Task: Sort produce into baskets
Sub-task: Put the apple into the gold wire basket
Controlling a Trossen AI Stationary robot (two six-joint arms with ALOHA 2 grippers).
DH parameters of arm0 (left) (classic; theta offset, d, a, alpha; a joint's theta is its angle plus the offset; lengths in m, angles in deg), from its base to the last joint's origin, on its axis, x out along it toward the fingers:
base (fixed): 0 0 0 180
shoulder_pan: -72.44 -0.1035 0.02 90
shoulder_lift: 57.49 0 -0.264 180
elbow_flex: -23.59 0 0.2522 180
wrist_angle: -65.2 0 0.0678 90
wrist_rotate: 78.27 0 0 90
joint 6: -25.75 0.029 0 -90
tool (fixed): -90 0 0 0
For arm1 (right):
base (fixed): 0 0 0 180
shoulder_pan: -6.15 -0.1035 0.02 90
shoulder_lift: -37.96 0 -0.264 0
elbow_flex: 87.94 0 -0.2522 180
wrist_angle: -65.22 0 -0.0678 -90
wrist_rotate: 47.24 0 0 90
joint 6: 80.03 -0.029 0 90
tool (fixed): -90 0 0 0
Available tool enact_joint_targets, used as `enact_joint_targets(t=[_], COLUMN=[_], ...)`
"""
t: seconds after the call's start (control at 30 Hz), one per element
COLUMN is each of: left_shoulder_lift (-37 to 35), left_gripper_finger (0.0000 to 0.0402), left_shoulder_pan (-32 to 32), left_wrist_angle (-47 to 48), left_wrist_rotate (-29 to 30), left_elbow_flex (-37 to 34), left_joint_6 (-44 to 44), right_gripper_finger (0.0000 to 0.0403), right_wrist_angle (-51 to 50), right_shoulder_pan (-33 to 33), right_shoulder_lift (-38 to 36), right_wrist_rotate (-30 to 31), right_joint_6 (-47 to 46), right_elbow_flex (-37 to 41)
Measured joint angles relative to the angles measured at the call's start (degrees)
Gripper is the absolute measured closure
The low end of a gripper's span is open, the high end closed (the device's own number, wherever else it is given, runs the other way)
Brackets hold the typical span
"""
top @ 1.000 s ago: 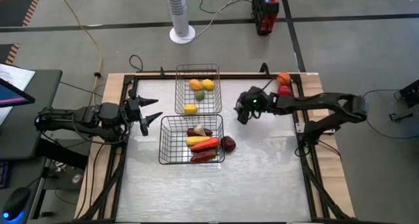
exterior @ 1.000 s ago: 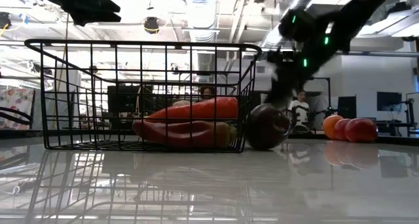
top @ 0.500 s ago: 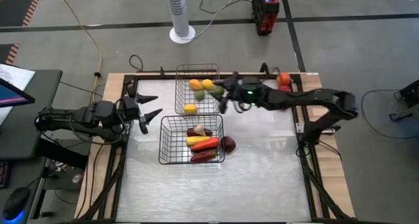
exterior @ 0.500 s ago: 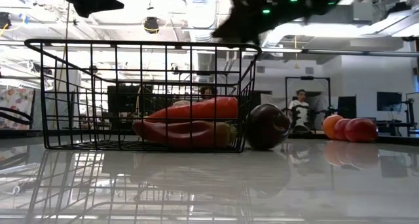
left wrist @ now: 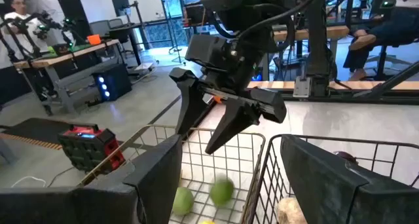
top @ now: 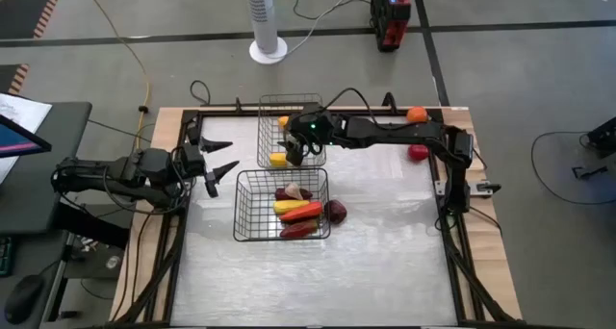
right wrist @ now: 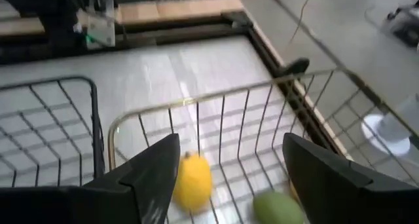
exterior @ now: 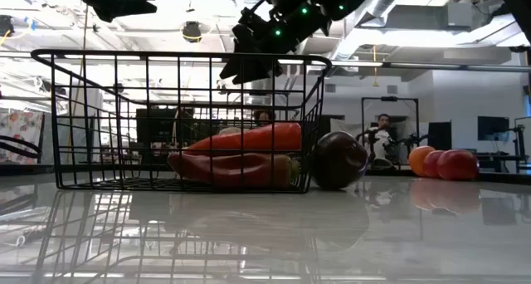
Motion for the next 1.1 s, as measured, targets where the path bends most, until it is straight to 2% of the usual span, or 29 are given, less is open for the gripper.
enact_joint_targets(t=[0.2, 0.3, 0.37, 0.43, 0.67, 0.8, 0.97, 1.1], left_shoulder_lift=[-0.02, -0.02, -0.02, -0.02, 0.0, 0.0, 0.0, 0.0], left_gripper_finger=[0.0152, 0.0152, 0.0152, 0.0152, 0.0152, 0.0152, 0.0152, 0.0152], left_shoulder_pan=[-0.01, 0.01, 0.01, 0.01, 0.0, 0.01, 0.0, 0.01], left_wrist_angle=[0.5, 1.36, 1.97, 2.05, 1.54, 1.06, 1.06, 1.06], left_wrist_rotate=[-1.15, -2.8, -3.04, -3.04, -4.21, -5.37, -5.72, -5.64], left_elbow_flex=[0.0, 0.0, 0.0, 0.0, 0.0, 0.0, 0.0, 0.0], left_joint_6=[-1.0, -1.64, -2.12, -2.52, -4.54, -5.53, -5.97, -5.29], right_gripper_finger=[0.0086, 0.0086, 0.0086, 0.0086, 0.0085, 0.0085, 0.008, 0.0055], right_wrist_angle=[-14.63, -23.93, -27.05, -29.24, -27.58, -19.35, -11.54, -9.54], right_shoulder_pan=[-1.16, -4.11, -7.17, -10.57, -21.32, -26.63, -31.35, -33.45], right_shoulder_lift=[-3.18, -7.05, -10.16, -13.56, -26.17, -30.6, -30.75, -27.41], right_wrist_rotate=[0.83, 7.82, 14.03, 17.71, 24.73, 26.17, 25.83, 24.55], right_joint_6=[-0.05, -2.08, -4.53, -7.48, -24.2, -32.27, -34.29, -34.46], right_elbow_flex=[-2.5, -0.77, 1.89, 5.53, 25.08, 36.43, 44.99, 46.65])
